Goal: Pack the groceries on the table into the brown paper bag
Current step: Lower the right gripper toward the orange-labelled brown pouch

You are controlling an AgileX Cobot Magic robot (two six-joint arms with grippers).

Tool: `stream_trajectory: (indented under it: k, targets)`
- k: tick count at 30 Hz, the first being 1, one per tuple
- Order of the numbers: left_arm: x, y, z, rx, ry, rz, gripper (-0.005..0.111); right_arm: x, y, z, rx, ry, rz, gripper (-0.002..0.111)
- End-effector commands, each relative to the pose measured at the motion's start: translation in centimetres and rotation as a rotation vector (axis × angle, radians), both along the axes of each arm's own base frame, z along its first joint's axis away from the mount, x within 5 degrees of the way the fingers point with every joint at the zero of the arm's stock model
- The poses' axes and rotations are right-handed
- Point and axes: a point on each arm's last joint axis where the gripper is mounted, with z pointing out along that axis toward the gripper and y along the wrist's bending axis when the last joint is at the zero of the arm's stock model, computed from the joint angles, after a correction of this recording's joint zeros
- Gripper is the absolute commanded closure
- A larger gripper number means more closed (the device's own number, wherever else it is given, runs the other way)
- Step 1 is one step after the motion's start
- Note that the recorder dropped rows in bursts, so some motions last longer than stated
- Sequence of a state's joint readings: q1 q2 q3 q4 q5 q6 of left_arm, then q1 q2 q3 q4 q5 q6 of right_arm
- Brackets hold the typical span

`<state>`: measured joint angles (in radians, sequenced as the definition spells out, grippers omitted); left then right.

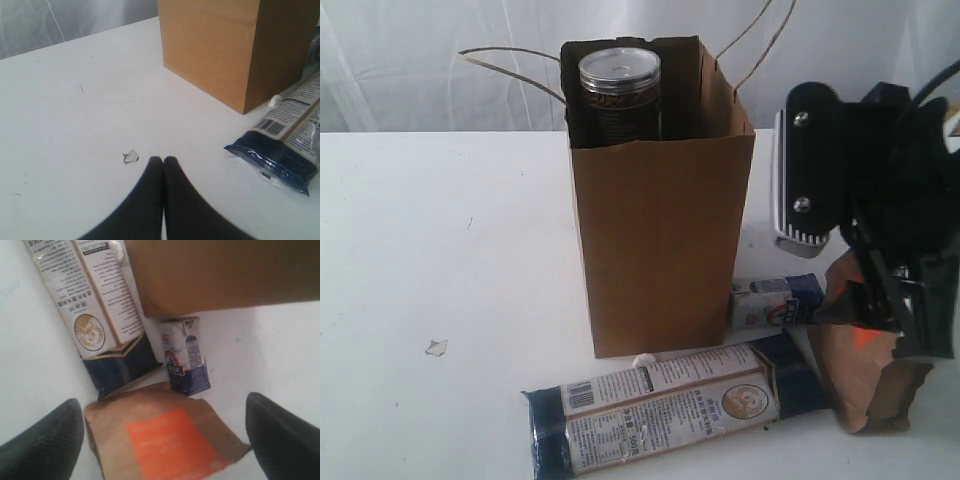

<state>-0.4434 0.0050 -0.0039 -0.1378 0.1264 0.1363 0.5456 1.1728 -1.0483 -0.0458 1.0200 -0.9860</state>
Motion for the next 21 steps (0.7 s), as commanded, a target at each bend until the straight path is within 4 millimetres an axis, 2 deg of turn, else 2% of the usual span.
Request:
stream_trajectory:
  k: [1,7,11,21]
  targets:
    - [0.0,0.0,-0.1,-0.004,0.007,0.001,0.107,2.7,0.6,-2.1,-0.015,0.008,0.046,0.027]
    - [0.0,0.0,-0.1,-0.004,0.007,0.001,0.107,5.0,0.4,-4.2,-0.033,0.057,0.002,0.027]
    - [0.0,0.0,-0.1,-0.004,0.007,0.001,0.107,5.9,-0.1,-5.1,-0.041,0.078,-0.027,0.027]
    - [0.0,0.0,-0.1,-0.004,0.007,0.001,0.107,7.7,0.7,-7.7,-0.060,0.119,-0.029,0.027]
